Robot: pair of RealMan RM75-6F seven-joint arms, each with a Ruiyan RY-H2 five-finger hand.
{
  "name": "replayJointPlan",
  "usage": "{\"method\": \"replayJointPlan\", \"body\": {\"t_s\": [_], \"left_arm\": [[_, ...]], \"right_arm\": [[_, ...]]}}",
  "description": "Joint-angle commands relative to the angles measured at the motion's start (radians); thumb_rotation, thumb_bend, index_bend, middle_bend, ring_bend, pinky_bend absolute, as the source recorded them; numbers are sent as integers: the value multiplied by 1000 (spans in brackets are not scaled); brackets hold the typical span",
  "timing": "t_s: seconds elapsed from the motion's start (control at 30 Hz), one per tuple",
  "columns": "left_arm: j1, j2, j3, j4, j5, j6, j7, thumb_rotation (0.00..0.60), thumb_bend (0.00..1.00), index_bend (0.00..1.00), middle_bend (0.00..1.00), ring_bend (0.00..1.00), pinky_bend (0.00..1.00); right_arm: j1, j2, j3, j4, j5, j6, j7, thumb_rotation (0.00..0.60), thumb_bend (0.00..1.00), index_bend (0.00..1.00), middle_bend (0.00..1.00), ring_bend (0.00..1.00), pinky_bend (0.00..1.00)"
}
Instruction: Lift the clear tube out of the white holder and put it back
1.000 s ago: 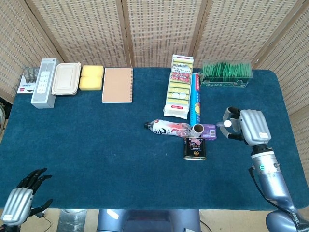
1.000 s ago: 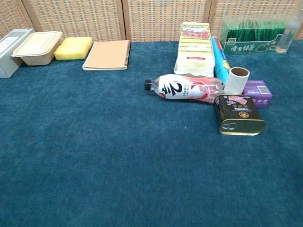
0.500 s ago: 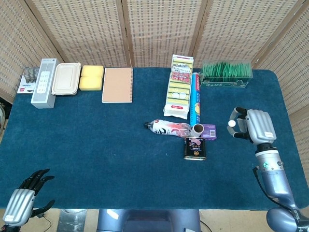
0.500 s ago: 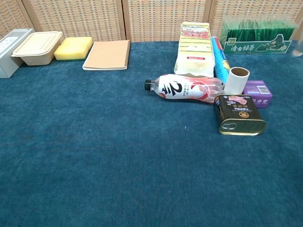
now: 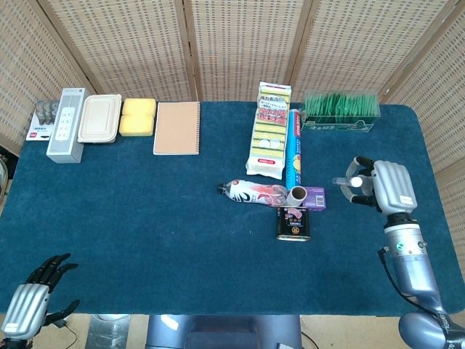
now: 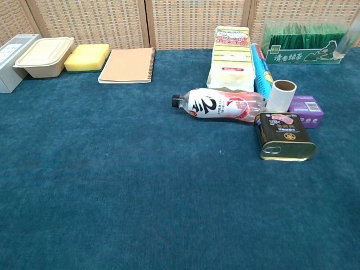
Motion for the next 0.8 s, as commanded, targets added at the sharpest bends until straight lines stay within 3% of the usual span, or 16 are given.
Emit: {"method": "replayJointPlan", "body": {"t_s": [0.03, 0.8], "left_arm": [[-1, 3, -7, 1, -4, -4, 0, 600, 181, 235, 146, 120, 225], [0, -2, 0, 3, 15, 2, 0, 600, 181, 235, 146, 120, 226]], "right_arm": [[-1, -14, -18, -17, -46, 21, -8, 600, 384, 784, 872, 873, 784], [85, -10, 2, -65, 68, -47, -68, 600, 385, 785, 875, 879, 787]]}}
